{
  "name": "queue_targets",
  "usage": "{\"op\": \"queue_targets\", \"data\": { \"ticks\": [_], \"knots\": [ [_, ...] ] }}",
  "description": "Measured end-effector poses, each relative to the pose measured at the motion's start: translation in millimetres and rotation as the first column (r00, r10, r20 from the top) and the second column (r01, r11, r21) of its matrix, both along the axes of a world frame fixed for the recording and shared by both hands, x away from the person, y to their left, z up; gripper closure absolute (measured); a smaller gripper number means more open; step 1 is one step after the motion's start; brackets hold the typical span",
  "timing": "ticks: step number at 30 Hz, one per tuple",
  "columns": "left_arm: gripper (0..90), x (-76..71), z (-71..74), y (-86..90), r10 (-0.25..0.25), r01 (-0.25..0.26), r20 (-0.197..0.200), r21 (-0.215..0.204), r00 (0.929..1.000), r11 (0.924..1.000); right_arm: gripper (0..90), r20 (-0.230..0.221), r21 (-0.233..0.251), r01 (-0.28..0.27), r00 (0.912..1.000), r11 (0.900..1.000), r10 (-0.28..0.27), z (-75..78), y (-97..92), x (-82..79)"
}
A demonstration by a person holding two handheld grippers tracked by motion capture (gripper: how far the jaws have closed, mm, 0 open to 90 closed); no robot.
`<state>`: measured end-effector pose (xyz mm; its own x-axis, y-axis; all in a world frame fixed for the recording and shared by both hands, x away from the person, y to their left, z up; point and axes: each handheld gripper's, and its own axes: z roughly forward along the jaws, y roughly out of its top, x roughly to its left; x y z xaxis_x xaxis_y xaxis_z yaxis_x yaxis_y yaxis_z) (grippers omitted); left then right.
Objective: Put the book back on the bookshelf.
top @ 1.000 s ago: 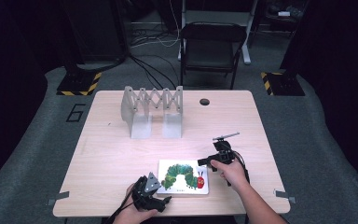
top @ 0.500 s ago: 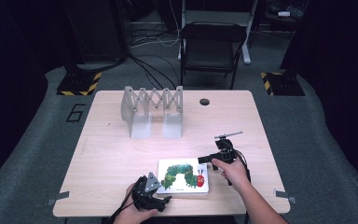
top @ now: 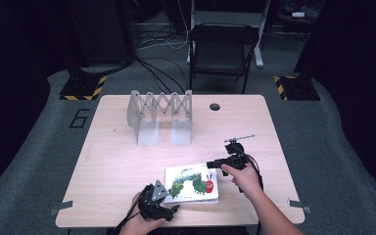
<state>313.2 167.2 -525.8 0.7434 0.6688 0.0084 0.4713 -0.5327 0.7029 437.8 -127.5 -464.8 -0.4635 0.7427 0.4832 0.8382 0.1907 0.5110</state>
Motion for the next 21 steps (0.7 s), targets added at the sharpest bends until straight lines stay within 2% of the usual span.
{"op": "queue_targets", "data": {
  "ticks": [7, 9, 12, 14, 21],
  "knots": [
    [18.8, 0.0, 0.2, -0.1, 0.026, -0.026, 0.005, -0.006, 0.9996, 0.9996, 49.5, 0.019, 0.001, -0.005, 0.9998, 1.0, 0.005, 4.8, 1.5, -0.2],
    [20.2, 0.3, 1.3, 0.6, 0.024, -0.024, -0.007, -0.007, 0.9997, 0.9997, 49.6, 0.017, 0.001, -0.003, 0.9999, 1.0, 0.003, 5.6, 1.8, -0.3],
    [20.3, 0.3, 1.3, 0.4, 0.028, -0.028, -0.006, -0.005, 0.9996, 0.9996, 49.6, 0.034, -0.005, -0.01, 0.9994, 0.9999, 0.01, 7.4, 2.3, -0.1],
    [20.2, 0.2, 0.8, -0.2, 0.035, -0.035, 0.002, -0.007, 0.9994, 0.9994, 49.7, 0.025, -0.002, -0.004, 0.9997, 1.0, 0.004, 10.1, 3.4, -1.2],
    [20.0, 0.7, 1.5, -0.4, 0.047, -0.047, 0.004, 0.009, 0.9989, 0.9988, 50.0, 0.044, 0.004, -0.01, 0.999, 0.9999, 0.01, 15.7, 5.3, -1.8]
  ]
}}
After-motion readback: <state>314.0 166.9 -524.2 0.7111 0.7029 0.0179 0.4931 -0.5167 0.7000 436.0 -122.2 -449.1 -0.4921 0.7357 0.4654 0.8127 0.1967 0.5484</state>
